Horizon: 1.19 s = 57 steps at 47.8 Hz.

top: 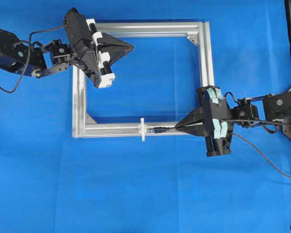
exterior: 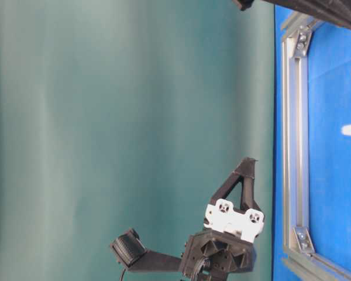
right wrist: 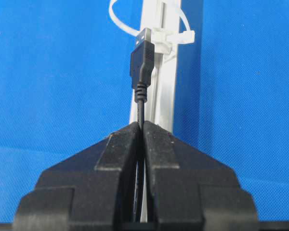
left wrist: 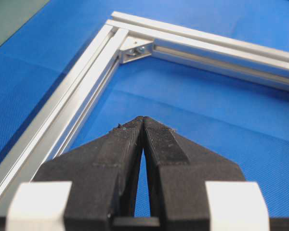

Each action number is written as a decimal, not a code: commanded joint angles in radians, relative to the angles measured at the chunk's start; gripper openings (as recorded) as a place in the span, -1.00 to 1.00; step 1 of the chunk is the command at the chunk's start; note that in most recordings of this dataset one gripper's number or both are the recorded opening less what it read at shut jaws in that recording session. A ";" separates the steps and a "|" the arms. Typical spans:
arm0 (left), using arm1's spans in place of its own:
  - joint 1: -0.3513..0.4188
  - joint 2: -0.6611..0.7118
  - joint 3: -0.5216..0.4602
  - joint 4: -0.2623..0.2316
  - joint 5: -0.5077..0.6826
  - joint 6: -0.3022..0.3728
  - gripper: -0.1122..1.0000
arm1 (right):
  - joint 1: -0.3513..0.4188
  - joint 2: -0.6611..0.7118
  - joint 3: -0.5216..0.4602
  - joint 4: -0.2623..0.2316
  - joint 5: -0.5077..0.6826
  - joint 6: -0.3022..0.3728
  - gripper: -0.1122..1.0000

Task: Insert the wire through the string loop located in the center.
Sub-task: 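Push the USB plug through the white zip-tie loop with the right gripper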

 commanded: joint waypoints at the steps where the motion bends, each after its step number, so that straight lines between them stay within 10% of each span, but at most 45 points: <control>1: 0.002 -0.031 -0.008 0.003 -0.006 0.000 -0.80 | -0.002 -0.006 -0.006 0.003 -0.009 -0.002 -0.85; 57: 0.002 -0.031 -0.008 0.003 -0.006 0.000 -0.80 | -0.002 -0.005 -0.006 0.003 -0.009 -0.002 -0.85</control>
